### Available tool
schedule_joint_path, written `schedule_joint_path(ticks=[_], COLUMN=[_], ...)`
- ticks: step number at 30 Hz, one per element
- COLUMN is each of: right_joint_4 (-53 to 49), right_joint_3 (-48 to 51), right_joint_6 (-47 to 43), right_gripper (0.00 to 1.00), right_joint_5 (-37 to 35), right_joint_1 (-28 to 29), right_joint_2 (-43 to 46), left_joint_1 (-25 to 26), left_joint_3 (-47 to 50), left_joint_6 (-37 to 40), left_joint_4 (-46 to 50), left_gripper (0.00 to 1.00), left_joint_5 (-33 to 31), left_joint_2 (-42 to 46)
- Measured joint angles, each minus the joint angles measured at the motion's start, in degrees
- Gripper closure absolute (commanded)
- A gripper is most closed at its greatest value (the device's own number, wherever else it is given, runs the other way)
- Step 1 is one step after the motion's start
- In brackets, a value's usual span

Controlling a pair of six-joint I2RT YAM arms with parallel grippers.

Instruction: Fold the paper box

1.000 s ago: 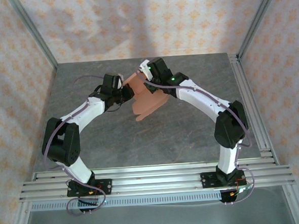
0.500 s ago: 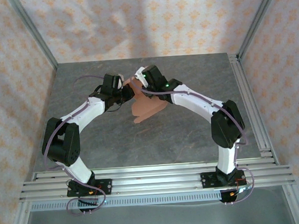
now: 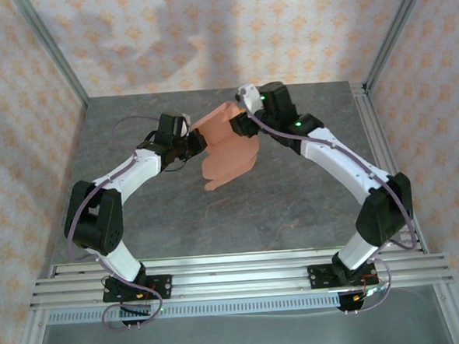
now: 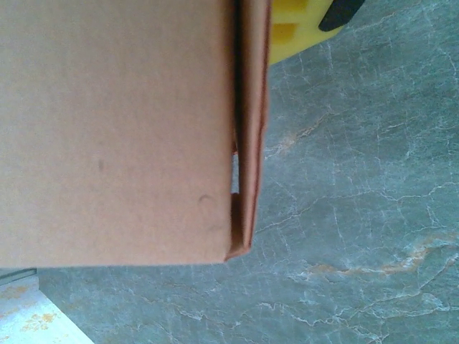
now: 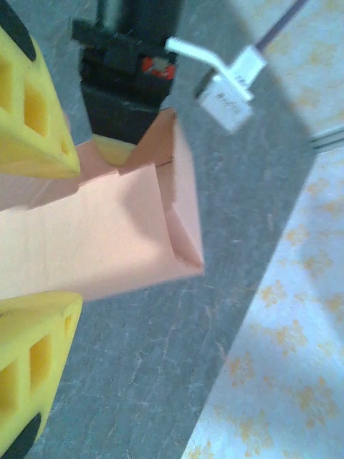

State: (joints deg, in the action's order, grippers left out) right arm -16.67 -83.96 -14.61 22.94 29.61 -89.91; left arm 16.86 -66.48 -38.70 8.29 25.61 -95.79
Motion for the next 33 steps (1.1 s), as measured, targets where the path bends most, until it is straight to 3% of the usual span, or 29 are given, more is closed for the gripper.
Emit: schedule_joint_path(ticks=[10, 24, 33], right_joint_4=[-3.21, -9.11, -11.43], right_joint_3=[-3.89, -9.33, -12.11], right_joint_6=[1.31, -0.39, -1.99], right_gripper=[0.53, 0.54, 0.63], right_joint_5=[3.19, 13.42, 11.93], right_joint_1=[-3.91, -4.04, -2.97], right_joint_2=[-4.59, -11.41, -12.79], left_joint_1=[0.0, 0.0, -0.11], left_joint_3=[0.0, 0.0, 0.0], left_joint_6=[0.2, 0.2, 0.17], left_joint_4=[0.0, 0.0, 0.09], left_gripper=[1.0, 1.0, 1.0], left_joint_5=[0.59, 0.7, 0.72], left_joint_2=[-0.02, -0.02, -0.07])
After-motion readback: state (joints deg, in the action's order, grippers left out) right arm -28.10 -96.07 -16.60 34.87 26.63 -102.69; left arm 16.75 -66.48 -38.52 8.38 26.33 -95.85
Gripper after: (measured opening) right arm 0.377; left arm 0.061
